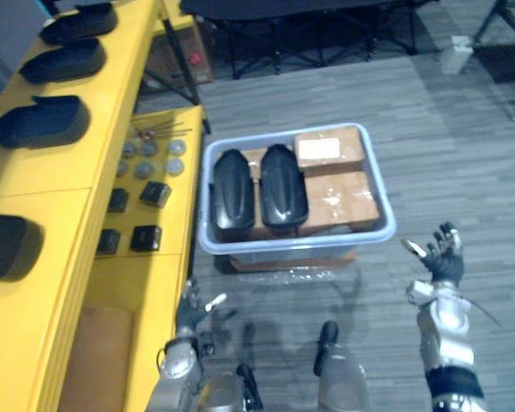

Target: Walk over and take plastic housings, then place them on the shelf

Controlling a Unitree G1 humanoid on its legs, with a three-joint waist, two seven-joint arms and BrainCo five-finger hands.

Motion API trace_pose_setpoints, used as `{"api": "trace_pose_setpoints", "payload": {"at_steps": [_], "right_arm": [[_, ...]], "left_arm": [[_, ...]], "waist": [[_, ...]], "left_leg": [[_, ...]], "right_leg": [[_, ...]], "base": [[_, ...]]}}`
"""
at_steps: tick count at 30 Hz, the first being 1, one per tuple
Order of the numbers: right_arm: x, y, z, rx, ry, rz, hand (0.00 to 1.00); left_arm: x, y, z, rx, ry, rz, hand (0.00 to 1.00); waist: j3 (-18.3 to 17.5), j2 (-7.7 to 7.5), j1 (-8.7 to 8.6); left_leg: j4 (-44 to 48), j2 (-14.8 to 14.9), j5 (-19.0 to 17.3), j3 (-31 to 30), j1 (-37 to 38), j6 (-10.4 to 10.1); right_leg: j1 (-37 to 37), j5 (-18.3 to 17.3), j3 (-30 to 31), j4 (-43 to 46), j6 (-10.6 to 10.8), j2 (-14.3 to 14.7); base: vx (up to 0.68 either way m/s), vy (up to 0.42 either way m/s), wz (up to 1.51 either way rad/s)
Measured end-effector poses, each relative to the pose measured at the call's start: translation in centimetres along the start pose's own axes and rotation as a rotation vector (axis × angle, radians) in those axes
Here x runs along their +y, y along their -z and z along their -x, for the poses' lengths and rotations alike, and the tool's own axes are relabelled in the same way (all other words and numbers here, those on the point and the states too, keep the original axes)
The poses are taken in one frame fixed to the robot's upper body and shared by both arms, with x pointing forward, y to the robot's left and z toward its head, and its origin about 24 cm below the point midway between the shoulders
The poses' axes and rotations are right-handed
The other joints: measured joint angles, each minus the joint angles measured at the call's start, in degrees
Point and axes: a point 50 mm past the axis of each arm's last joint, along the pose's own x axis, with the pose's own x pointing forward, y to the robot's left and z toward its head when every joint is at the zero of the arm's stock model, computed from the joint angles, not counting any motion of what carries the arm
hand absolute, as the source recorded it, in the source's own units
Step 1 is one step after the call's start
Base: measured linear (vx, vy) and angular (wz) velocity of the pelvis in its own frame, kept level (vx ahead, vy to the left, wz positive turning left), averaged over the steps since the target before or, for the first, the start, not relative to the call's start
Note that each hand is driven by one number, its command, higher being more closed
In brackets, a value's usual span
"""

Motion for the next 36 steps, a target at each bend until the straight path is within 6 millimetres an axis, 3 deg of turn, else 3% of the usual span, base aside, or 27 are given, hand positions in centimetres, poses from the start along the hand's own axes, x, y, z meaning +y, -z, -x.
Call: {"api": "trace_pose_setpoints", "payload": {"at_steps": [4,10,11,15,19,26,30,36], "right_arm": [[0.5,-1.9,-2.4,0.0,-0.044,-0.008,0.0],[0.3,-9.9,-7.0,-0.131,0.006,0.067,0.0],[0.3,-11.3,-7.6,-0.148,0.026,0.071,0.0],[-1.0,-14.4,-8.5,-0.169,0.139,0.082,0.0],[-1.2,-17.1,-9.0,-0.187,0.234,0.083,0.0],[-1.9,-18.7,-9.2,-0.169,0.28,0.184,0.0],[-2.5,-19.6,-9.2,-0.173,0.289,0.253,0.0],[-3.1,-18.6,-9.2,-0.06,0.301,0.33,0.0]], "left_arm": [[0.9,2.2,1.1,0.04,-0.034,0.003,0.0],[1.0,2.7,1.6,-0.037,-0.044,0.018,0.0],[1.3,3.7,1.8,0.0,-0.048,0.004,0.0],[1.5,6.8,2.8,0.138,-0.052,-0.017,0.0],[0.9,7.4,3.1,0.165,-0.008,-0.026,0.0],[0.3,7.7,3.0,0.196,0.046,0.049,0.0],[0.2,7.8,3.0,0.208,0.056,0.058,0.0],[0.1,7.9,2.8,0.217,0.077,0.052,0.0]], "waist": [[0.9,0.04,2.53],[4.3,3.53,5.05],[4.5,4.4,5.51],[5.4,6.32,7.35],[7.3,7.65,8.44],[7.5,8.35,11.0],[7.5,8.43,11.38],[7.1,8.97,11.77]], "left_leg": [[1.9,-0.6,-0.2,-2.1,-2.3,0.4],[3.8,-2.5,0.4,-5.5,-7.3,1.7],[4.5,-2.6,0.5,-5.8,-8.7,1.8],[5.3,-3.3,0.9,-6.5,-11.4,2.2],[5.6,-4.4,1.0,-7.3,-12.9,2.5],[9.4,-4.9,0.5,-8.1,-18.5,3.0],[11.6,-4.8,-0.1,-8.5,-21.3,3.4],[13.2,-4.1,-0.8,-8.6,-23.8,3.6]], "right_leg": [[0.8,1.0,-2.0,-1.2,0.4,-1.1],[-0.4,2.1,-5.4,-2.1,0.5,-3.5],[-1.3,2.4,-5.6,-2.1,0.7,-3.7],[-4.1,2.6,-5.8,-0.5,0.5,-4.8],[-5.6,2.6,-5.9,0.7,0.6,-6.1],[-10.8,1.6,-5.6,4.5,0.1,-7.6],[-12.5,1.4,-5.8,5.2,-0.1,-7.9],[-13.2,2.4,-6.5,3.2,0.0,-7.1]], "base": [[-0.1,0.056,0.36],[-0.11,0.043,0.33],[-0.05,0.044,0.1],[0.0,0.04,0.11],[-0.01,0.044,0.12],[-0.05,0.024,0.05],[-0.08,0.032,0.06],[-0.08,0.067,0.0]]}}
